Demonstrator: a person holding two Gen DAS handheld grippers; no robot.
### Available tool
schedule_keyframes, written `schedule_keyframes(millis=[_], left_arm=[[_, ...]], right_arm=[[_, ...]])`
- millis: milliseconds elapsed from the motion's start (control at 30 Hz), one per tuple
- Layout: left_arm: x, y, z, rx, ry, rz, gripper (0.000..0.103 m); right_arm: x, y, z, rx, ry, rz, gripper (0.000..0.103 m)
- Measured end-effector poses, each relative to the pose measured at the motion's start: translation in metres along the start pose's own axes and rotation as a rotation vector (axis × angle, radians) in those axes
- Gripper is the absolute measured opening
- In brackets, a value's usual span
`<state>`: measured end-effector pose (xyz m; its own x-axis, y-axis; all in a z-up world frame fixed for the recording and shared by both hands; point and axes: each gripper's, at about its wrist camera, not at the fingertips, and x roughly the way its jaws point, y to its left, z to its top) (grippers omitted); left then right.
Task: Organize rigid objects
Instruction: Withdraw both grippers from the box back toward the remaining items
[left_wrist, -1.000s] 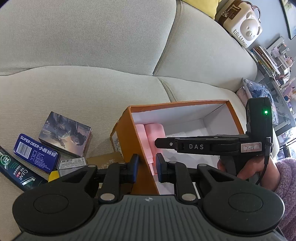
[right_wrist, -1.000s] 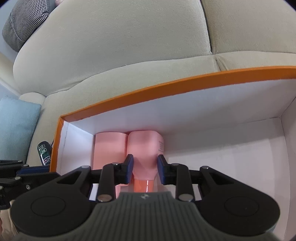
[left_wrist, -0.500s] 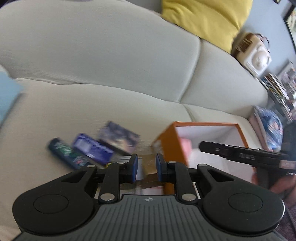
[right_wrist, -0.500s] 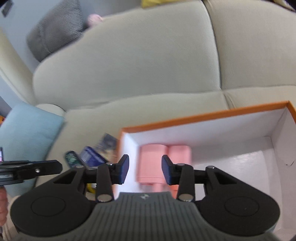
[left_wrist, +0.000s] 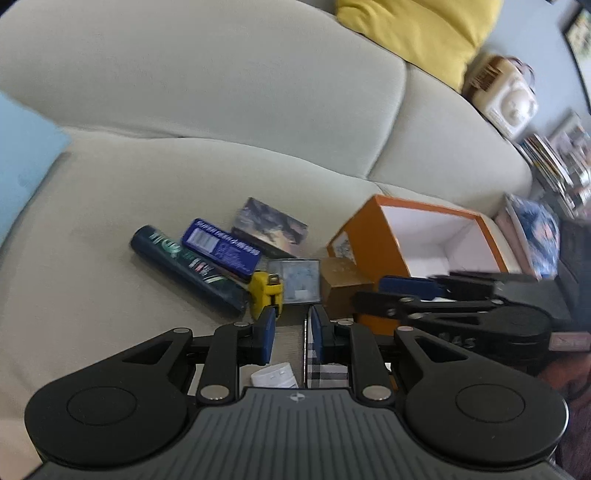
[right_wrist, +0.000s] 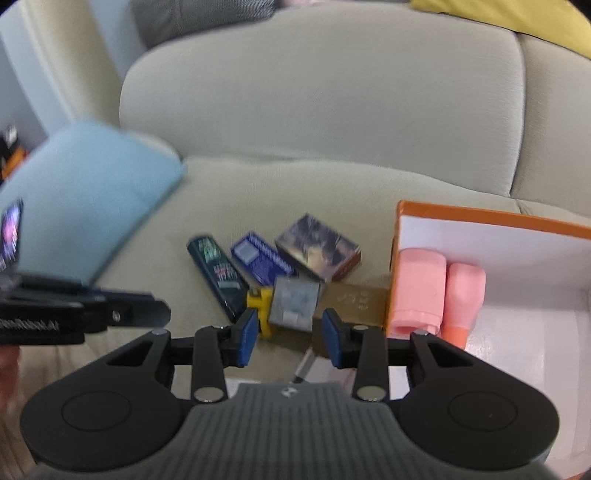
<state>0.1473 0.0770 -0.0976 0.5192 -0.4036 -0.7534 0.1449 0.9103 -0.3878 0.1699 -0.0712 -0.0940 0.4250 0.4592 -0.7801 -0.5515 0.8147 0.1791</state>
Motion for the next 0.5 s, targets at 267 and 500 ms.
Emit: schedule_keyframes(millis=[267, 500], left_arm=[[0.034, -0.028, 0.008, 0.353, 0.041, -0.010, 0.039], [0.061, -0.026, 0.010, 0.485, 0.150, -0.010, 0.045]], right_arm=[[0.032, 0.009, 0.016, -0.305, 0.142, -0.064, 0.041], [0.055, 0.009, 0.023, -0.488, 0.240, -0.038, 0.045]])
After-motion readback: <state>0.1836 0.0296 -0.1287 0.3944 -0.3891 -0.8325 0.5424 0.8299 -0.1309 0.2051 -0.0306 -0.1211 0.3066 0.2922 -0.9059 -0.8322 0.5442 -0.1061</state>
